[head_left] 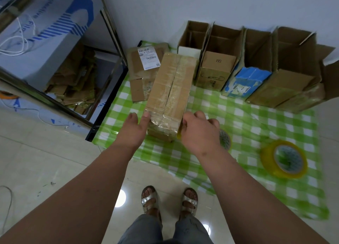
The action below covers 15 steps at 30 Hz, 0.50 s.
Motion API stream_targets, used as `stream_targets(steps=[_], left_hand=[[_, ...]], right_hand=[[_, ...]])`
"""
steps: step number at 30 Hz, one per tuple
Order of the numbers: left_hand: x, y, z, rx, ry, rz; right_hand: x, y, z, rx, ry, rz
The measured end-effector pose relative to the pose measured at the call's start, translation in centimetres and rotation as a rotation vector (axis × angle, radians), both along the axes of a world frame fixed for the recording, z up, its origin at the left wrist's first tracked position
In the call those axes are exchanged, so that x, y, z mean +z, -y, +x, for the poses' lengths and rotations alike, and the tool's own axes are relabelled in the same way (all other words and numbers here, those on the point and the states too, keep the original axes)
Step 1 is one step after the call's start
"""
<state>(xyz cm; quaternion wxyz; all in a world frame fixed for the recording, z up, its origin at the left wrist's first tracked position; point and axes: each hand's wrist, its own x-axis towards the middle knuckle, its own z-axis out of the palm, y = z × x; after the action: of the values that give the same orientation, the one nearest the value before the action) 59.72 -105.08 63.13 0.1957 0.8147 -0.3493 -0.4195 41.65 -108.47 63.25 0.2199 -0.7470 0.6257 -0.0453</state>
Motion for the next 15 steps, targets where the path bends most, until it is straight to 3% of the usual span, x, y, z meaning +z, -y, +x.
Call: stream_targets(steps=[2, 5, 15], left_hand=[[0.0, -0.4, 0.0, 0.0, 0.179, -0.199], [0.0, -0.7, 0.0, 0.038, 0.16, -0.397], [0.6, -0.9, 1.9, -0.151, 0.104, -0.405]], right_hand=[[0.2, -0.1, -0.3, 0.014, 0.018, 0.007], [0.4, -0.4, -0.9, 0.061, 0.072, 0.035], [-0.1, -0.6, -1.3, 0.138, 0.038, 0.0]])
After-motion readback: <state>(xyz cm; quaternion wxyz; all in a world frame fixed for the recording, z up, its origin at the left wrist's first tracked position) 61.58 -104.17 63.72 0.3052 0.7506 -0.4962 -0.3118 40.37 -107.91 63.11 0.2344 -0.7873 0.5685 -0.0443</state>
